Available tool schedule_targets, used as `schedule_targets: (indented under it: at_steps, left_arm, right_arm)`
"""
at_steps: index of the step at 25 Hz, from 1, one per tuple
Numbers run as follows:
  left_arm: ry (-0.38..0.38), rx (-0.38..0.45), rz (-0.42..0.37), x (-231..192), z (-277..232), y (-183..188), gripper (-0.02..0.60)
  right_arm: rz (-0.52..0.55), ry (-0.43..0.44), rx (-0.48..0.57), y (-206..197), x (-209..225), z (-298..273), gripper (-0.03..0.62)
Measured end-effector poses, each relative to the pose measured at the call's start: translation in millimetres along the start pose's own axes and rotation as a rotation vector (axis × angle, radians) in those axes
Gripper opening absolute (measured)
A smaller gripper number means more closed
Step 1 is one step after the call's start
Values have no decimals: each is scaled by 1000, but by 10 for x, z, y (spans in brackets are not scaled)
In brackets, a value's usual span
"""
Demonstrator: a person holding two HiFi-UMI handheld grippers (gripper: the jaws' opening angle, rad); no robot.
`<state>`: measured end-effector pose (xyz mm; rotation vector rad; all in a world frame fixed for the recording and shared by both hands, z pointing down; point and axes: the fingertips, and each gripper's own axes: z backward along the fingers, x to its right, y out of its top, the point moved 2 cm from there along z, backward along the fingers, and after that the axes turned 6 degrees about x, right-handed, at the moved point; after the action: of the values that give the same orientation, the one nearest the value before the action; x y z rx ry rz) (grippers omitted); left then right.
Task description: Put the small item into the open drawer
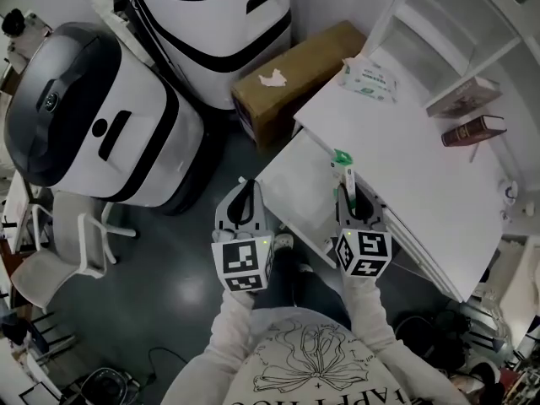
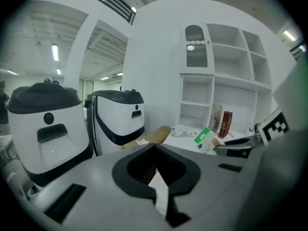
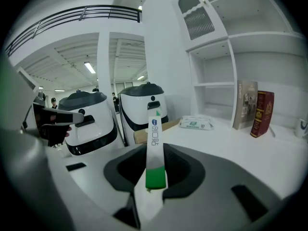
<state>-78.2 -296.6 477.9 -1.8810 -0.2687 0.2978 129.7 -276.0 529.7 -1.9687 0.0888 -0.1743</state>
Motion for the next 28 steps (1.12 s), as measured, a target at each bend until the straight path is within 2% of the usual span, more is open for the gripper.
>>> schedule_targets:
  at_steps: [9,20,28]
  left_arm:
    - [-31,-79,13,-72,-299,-384,6]
    - [6,-115,34,-162,-352,-574,6]
    - [18,-151,43,-140,-352,-741,6]
  right_arm:
    - [4,38,-109,-555,-7,-460,92]
    - [5,89,-333,-1628,120,-1064,92]
    - [107,97,-463,-2159,159,-1325,92]
